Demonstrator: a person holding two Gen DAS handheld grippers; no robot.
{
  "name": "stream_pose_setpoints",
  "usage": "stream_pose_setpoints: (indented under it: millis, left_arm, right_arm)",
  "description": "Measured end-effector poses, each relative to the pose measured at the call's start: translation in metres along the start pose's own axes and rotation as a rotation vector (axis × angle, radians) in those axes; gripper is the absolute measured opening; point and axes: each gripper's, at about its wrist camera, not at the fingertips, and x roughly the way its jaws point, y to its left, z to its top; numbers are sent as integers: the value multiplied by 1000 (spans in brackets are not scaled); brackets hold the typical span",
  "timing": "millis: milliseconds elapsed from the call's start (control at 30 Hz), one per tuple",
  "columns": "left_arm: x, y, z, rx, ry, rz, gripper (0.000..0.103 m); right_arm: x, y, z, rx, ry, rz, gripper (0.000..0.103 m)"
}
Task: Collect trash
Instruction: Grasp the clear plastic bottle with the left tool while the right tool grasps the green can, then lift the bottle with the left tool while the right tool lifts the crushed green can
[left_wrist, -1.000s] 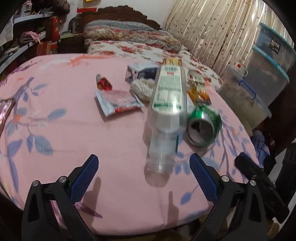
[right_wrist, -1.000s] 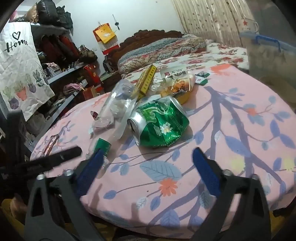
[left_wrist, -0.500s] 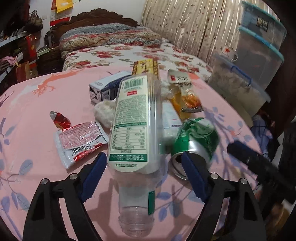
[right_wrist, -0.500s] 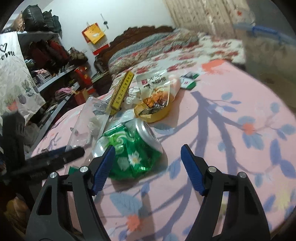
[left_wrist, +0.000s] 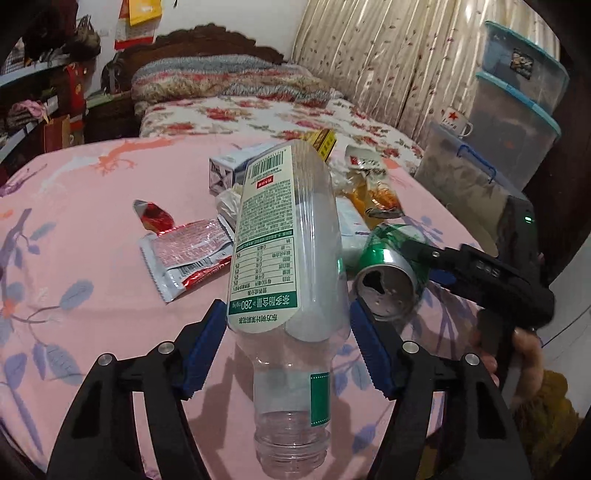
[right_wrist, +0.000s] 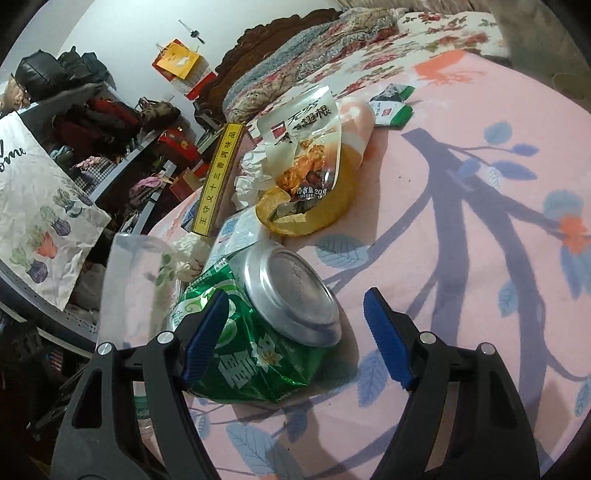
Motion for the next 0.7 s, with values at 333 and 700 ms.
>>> stream_pose_setpoints:
  millis: [333, 700]
  left_arm:
    - [-8, -18, -9, 57, 14, -102, 65]
    - [-1, 0, -14, -7, 40, -81, 65]
  right_arm:
    - [-10, -2, -14, 58, 28, 73, 61]
    - [-29, 34, -75, -50, 177, 157, 59]
